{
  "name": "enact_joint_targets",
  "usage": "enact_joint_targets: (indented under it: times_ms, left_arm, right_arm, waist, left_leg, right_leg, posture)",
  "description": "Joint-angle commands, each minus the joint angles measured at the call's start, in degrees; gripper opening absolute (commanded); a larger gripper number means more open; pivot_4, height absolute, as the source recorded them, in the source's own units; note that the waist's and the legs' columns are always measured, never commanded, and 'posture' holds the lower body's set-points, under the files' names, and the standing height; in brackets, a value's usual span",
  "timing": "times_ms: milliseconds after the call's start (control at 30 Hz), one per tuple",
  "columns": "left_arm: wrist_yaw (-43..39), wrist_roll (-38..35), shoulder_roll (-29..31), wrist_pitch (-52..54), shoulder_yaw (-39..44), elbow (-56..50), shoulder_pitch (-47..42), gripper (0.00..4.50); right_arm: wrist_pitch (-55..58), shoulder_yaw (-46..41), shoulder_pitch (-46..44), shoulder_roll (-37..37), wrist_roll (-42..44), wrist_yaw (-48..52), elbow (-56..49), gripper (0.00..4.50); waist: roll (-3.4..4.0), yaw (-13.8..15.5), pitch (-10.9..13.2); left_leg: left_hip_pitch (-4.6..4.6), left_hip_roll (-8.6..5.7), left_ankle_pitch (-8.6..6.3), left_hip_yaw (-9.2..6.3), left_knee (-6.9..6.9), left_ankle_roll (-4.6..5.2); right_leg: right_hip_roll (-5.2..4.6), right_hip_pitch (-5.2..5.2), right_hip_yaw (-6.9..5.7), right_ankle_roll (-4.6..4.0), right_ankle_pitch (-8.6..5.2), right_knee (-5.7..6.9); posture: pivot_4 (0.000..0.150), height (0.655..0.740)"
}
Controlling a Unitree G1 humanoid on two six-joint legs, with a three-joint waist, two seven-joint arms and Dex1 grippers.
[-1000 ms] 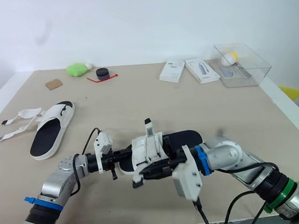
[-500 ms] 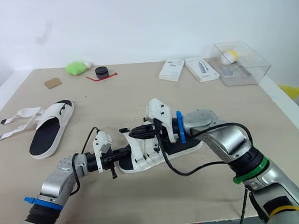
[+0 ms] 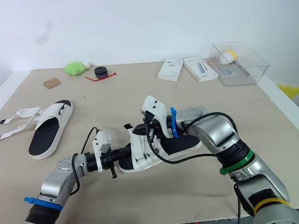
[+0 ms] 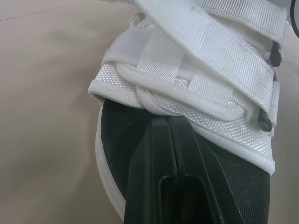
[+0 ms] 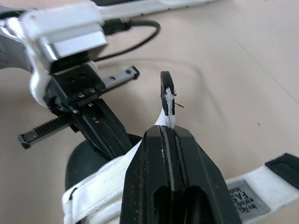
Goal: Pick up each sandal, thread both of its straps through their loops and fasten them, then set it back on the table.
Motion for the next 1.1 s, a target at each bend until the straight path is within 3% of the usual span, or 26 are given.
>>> enact_joint_targets:
  times_ms: [33, 400, 1100]
  left_arm:
    - [0.84, 2.80, 0.81, 2.50, -2.24, 3.38, 2.47, 0.00]
    - [1.24, 2.61, 0.66, 2.56, -2.25, 3.11, 2.81, 0.00]
    - [1.30, 2.62, 0.48, 2.35, -2.43, 3.71, 2.48, 0.00]
  right_arm:
    - [0.26, -4.46, -3.10, 1.16, -2.17, -1.70, 0.51, 0.03]
    - [3.42, -3.46, -4.18, 2.55, -7.63, -2.84, 3.48, 0.03]
    - [-2.92, -1.44, -2.89, 3.66, -12.50, 0.98, 1.04, 0.03]
  waist:
    - [0.00, -0.01, 0.00]
    - [0.08, -0.05, 0.04]
    - [0.15, -0.22, 0.10]
  left_leg:
    - [0.00, 0.00, 0.00, 0.00, 0.00, 0.00]
    - [0.01, 0.01, 0.04, 0.00, 0.00, 0.06]
    - [0.01, 0.01, 0.07, 0.00, 0.00, 0.11]
  right_leg:
    - [0.00, 0.00, 0.00, 0.01, 0.00, 0.00]
    - [0.03, -0.05, 0.01, 0.01, 0.01, 0.03]
    - [0.04, -0.09, 0.01, 0.04, 0.02, 0.06]
  posture:
    - [0.150, 0.7400]
    - [0.150, 0.7400]
    - [0.150, 0.7400]
